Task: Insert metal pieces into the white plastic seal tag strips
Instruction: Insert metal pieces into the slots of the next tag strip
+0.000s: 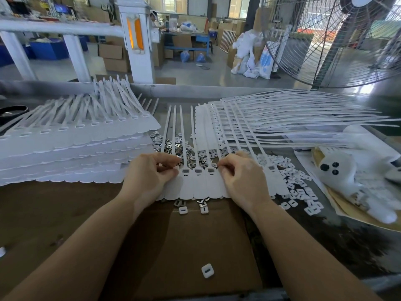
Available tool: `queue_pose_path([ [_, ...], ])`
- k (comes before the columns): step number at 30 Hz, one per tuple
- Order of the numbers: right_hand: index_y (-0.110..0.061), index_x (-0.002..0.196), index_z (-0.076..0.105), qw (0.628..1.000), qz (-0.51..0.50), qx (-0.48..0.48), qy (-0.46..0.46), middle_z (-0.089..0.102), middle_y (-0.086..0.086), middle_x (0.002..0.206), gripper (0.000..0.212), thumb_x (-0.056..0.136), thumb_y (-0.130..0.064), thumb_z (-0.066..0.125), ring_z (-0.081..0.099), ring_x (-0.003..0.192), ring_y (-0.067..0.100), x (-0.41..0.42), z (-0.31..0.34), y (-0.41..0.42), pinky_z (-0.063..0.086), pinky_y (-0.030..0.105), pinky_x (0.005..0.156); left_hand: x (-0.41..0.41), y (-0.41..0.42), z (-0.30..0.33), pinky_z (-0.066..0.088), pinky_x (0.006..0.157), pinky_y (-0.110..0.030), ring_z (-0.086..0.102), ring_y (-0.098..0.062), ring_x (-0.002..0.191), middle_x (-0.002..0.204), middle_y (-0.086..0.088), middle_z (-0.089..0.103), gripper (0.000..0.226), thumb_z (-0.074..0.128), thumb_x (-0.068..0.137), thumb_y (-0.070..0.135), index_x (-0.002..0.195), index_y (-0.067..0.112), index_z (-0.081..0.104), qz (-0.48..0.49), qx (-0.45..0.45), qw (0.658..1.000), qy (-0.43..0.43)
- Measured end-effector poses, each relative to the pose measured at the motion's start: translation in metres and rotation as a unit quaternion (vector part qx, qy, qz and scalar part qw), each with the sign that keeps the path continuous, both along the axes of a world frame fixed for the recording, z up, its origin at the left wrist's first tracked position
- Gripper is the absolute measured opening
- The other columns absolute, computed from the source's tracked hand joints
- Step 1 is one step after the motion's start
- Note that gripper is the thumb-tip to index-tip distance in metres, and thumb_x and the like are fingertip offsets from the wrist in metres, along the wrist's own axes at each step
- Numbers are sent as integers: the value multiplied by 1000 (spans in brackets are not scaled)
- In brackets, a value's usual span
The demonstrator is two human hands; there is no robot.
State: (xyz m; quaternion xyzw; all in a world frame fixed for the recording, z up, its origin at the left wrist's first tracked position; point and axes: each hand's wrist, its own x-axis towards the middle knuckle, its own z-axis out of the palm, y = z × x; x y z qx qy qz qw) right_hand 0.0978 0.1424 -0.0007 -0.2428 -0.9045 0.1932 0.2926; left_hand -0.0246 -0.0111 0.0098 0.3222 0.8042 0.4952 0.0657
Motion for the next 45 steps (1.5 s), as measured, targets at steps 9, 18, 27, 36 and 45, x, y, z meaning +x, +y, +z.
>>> queue_pose_path([
  [9, -16, 95, 69, 1000, 0, 2, 3, 59, -4, 94, 12, 90, -18, 58, 49, 91, 8, 0, 0, 0, 31, 12, 74, -13, -5, 0, 52, 67, -26, 66, -12, 65, 68, 9, 69, 22, 70, 81, 7, 71, 27, 67, 44, 28, 997, -54],
  [18, -16, 94, 69, 1000, 3, 7, 5, 59, -4, 93, 12, 89, -18, 59, 48, 88, 7, 0, -1, 0, 30, 11, 72, -21, -16, 1, 44, 47, -12, 58, -6, 64, 73, 14, 61, 5, 65, 86, 15, 84, 20, 67, 101, -49, 994, 3],
  [27, -16, 95, 69, 1000, 0, 3, 1, 59, -4, 94, 12, 89, -17, 58, 50, 90, 9, 0, 0, -1, 32, 14, 75, -24, -15, 7, 47, 53, -28, 52, -19, 47, 54, 0, 58, 19, 65, 86, 15, 70, 24, 62, 76, -86, 993, -42],
  [36, -16, 94, 69, 1000, -2, 3, 3, 56, -6, 91, 12, 90, -18, 58, 48, 89, 7, 0, 0, 0, 28, 11, 71, -22, -12, 11, 56, 63, -39, 63, -29, 61, 72, -8, 67, 12, 64, 87, 18, 76, 20, 67, 58, -138, 989, 10],
  [45, -15, 94, 69, 1000, 1, 8, 4, 56, -5, 92, 12, 89, -17, 58, 49, 90, 9, 1, 0, -1, 30, 11, 72, -22, -11, 13, 44, 52, -21, 64, -18, 60, 67, 6, 66, 15, 70, 81, 17, 69, 27, 67, 80, -162, 983, 23],
])
